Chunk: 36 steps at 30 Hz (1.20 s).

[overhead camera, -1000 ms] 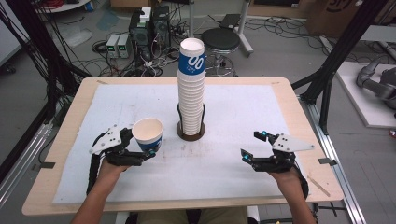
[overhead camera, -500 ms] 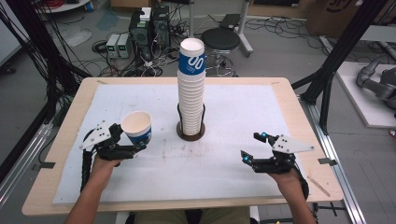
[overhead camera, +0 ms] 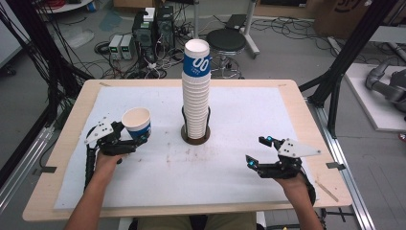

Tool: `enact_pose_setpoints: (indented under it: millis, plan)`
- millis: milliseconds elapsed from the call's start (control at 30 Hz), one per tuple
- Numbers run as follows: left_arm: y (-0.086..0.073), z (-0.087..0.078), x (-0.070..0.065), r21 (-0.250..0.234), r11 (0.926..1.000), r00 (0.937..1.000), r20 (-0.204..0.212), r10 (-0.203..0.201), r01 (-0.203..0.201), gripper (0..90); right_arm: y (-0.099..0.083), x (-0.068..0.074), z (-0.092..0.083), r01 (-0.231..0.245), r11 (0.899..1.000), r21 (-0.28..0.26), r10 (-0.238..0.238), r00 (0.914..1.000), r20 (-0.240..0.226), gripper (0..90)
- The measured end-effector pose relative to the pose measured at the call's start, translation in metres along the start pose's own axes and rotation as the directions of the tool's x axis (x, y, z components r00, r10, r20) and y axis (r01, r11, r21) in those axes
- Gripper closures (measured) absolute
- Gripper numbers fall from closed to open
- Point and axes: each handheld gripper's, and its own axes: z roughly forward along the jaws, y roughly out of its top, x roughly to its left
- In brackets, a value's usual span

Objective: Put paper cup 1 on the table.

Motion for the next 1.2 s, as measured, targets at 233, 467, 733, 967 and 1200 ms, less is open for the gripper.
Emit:
enact_pose_setpoints:
  millis: [233, 467, 733, 967, 1200]
  plan:
    - [-0.011, 0.010, 0.007, 0.061, 0.9975, 0.9989, -0.032, -0.034, 0.036, 25.8, -0.001, 0.001, 0.001, -0.004, 1.000, 0.006, 0.004, 1.0000, -0.006, 19.6]
    - [-0.016, 0.021, 0.004, 0.186, 0.9819, 0.9964, -0.082, -0.019, 0.034, 25.8, 0.000, 0.001, 0.000, -0.003, 1.000, 0.006, 0.003, 1.0000, -0.005, 19.5]
    - [-0.019, 0.032, -0.002, 0.294, 0.9559, 0.9928, -0.115, 0.032, 0.004, 25.7, 0.000, 0.002, 0.000, 0.001, 1.000, 0.007, -0.001, 0.9999, -0.010, 19.5]
    - [-0.020, 0.034, -0.006, 0.347, 0.9376, 0.9912, -0.117, 0.062, -0.017, 25.7, 0.000, 0.002, 0.000, 0.001, 1.000, 0.008, -0.001, 0.9999, -0.012, 19.5]
    - [-0.019, 0.029, -0.007, 0.389, 0.9211, 0.9911, -0.128, 0.038, 0.015, 25.6, 0.001, 0.002, -0.001, 0.003, 1.000, 0.005, -0.003, 0.9999, -0.013, 19.6]
